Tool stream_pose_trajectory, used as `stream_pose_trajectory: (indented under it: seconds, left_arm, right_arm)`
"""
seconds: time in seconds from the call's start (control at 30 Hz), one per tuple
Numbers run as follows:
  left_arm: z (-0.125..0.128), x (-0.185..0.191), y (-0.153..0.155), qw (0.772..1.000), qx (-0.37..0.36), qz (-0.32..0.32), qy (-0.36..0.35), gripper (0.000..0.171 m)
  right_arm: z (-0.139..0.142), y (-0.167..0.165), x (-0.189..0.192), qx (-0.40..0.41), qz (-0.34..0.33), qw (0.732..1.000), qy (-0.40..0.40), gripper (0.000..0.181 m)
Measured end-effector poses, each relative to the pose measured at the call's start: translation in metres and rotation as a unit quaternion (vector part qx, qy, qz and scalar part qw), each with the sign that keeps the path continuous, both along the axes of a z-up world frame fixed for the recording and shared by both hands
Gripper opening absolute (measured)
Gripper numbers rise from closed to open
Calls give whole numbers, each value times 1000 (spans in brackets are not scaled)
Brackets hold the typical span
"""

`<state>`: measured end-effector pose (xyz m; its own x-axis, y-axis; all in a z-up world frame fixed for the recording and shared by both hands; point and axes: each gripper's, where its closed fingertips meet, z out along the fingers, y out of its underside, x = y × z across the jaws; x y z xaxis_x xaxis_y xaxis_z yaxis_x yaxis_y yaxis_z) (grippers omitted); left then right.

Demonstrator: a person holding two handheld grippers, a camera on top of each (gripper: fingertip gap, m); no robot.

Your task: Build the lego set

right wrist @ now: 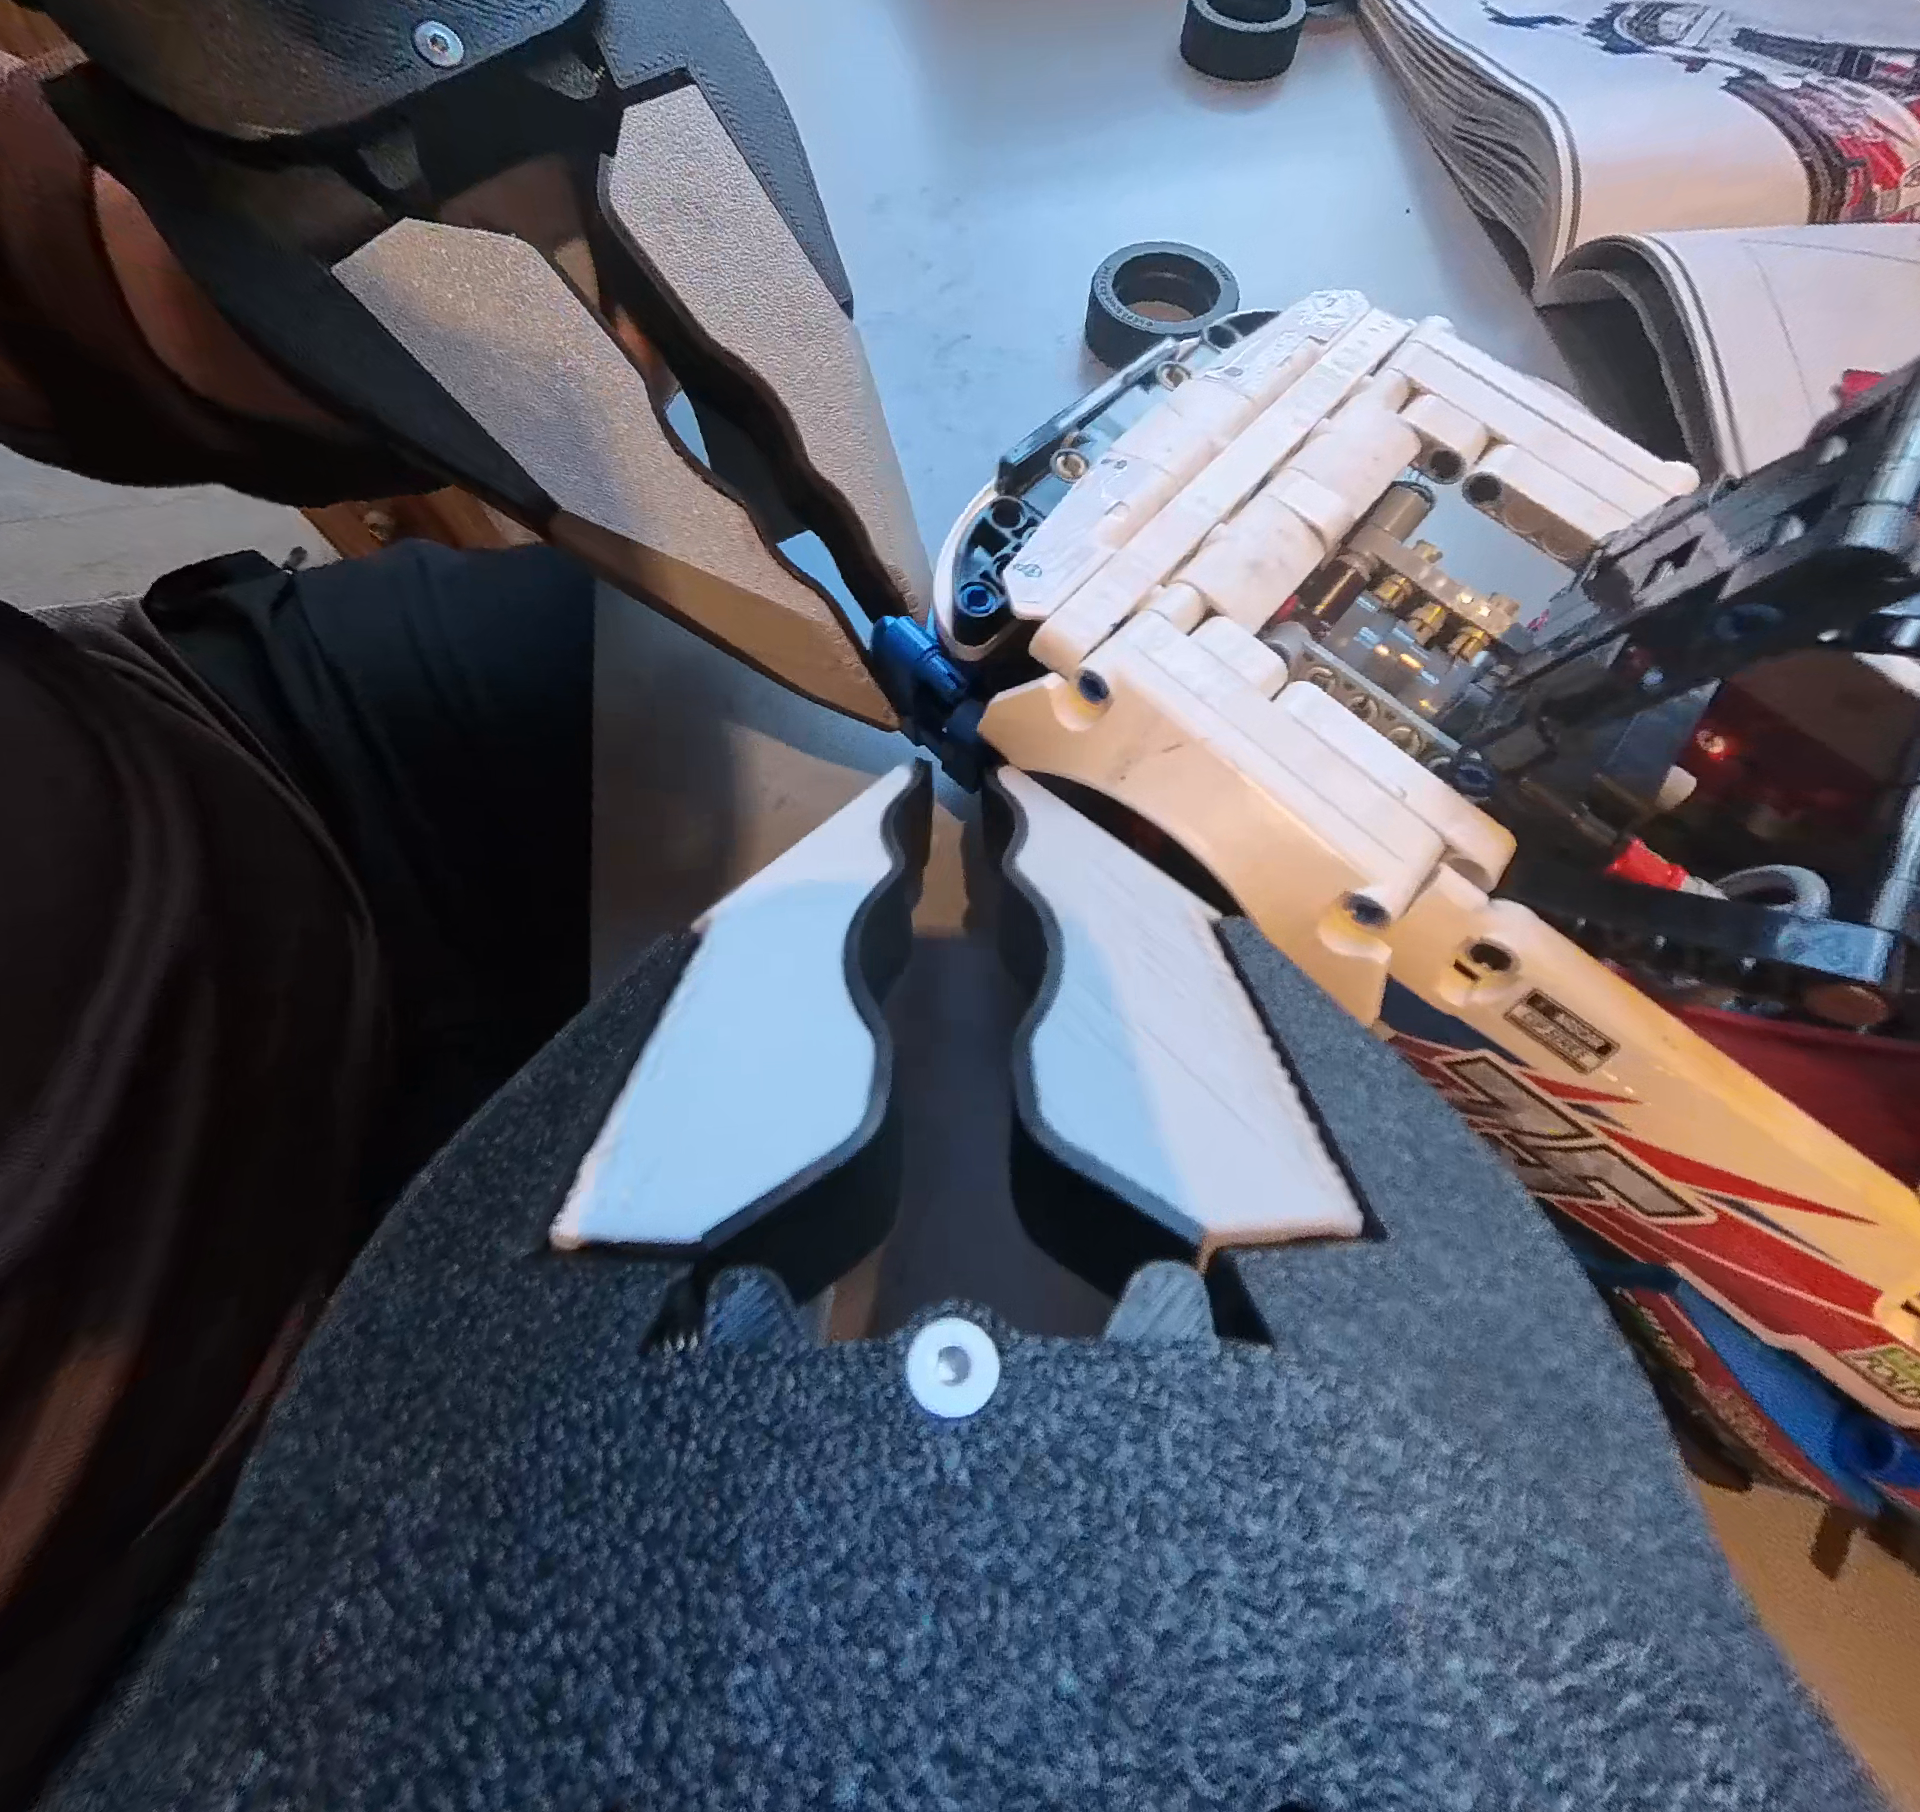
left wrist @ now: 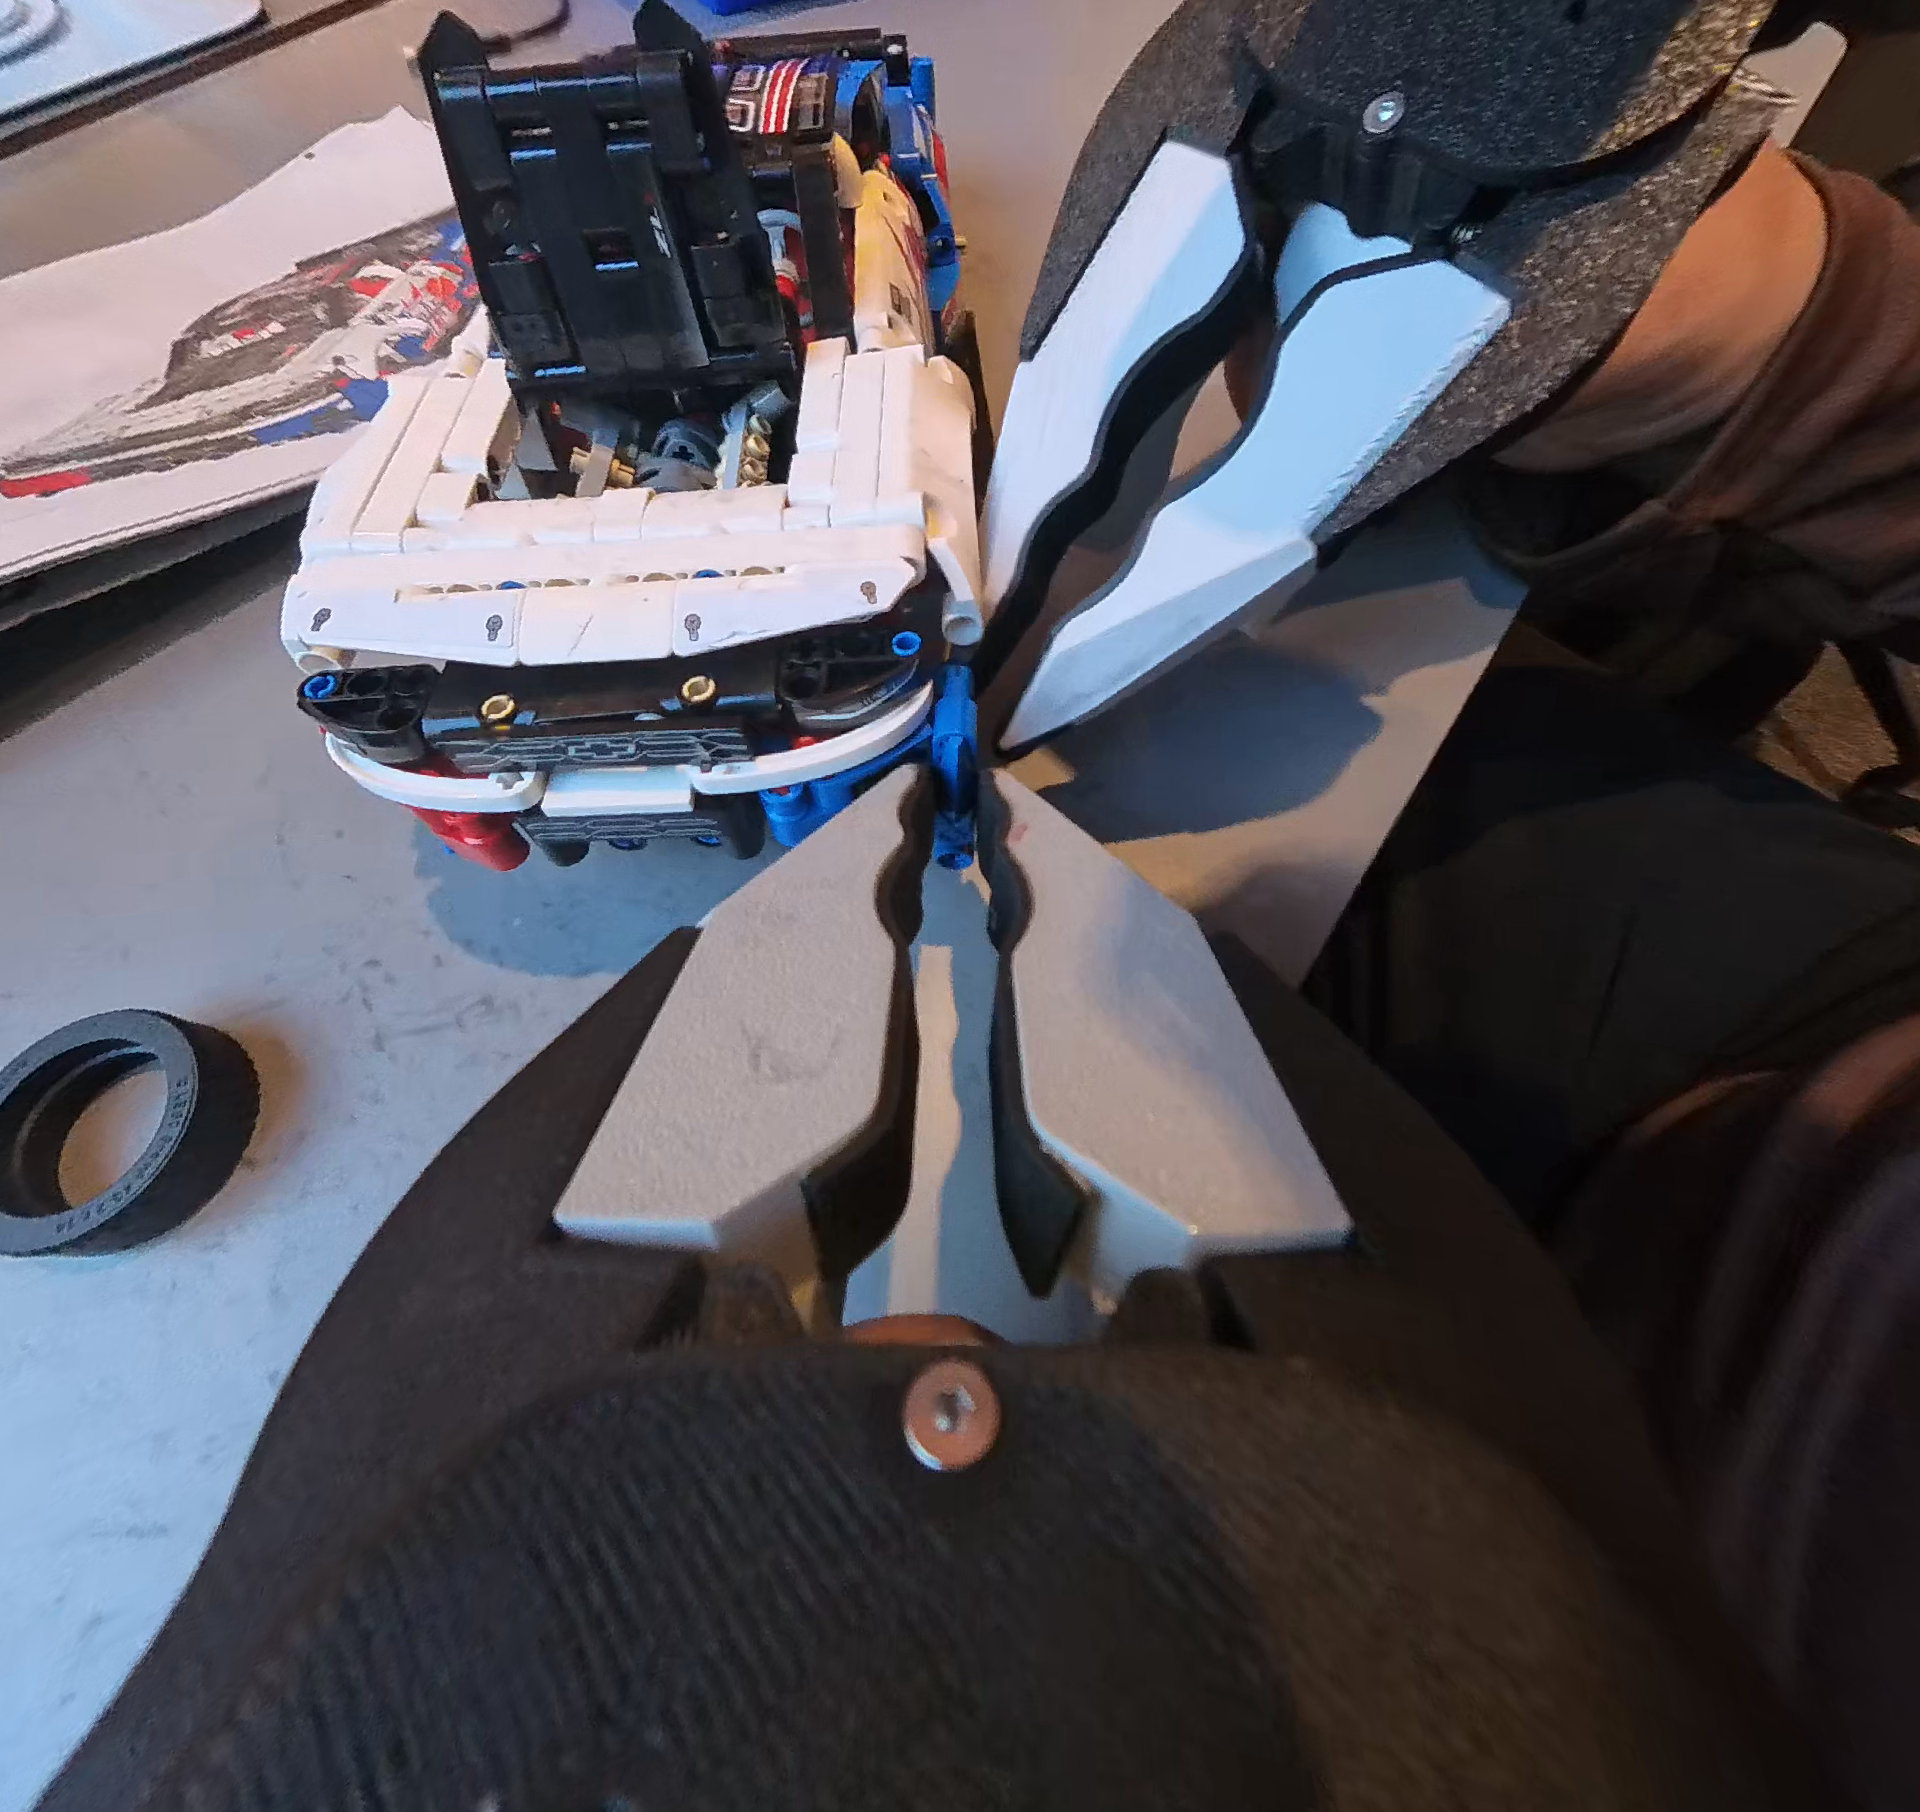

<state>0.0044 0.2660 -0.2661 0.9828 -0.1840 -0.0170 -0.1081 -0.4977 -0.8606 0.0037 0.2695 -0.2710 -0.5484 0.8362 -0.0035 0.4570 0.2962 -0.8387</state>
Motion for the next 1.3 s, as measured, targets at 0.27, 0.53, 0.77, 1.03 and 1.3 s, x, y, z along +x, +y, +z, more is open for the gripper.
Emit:
stream_pose_trajectory:
  seconds: [0.27, 0.53, 0.77, 1.03, 1.3]
  left_arm:
    - [-1, 0, 1, 1000, 1, -1, 2, 4]
    - [-2, 1, 1, 1000, 3, -3, 2, 4]
    - [-3, 0, 1, 1000, 4, 9, 27, 4]
    - [-2, 0, 4, 999, -13, 23, 20, 4]
    - [-4, -1, 9, 999, -10, 26, 43, 4]
  right_arm:
    - [-1, 1, -1, 1, -4, 1000, -2, 7]
    - [-1, 2, 0, -13, -6, 1000, -11, 5]
    - [-2, 2, -1, -34, -15, 999, -29, 3]
    - [-1, 4, -1, -22, -26, 999, -19, 3]
    - [-4, 3, -2, -13, -25, 999, -22, 3]
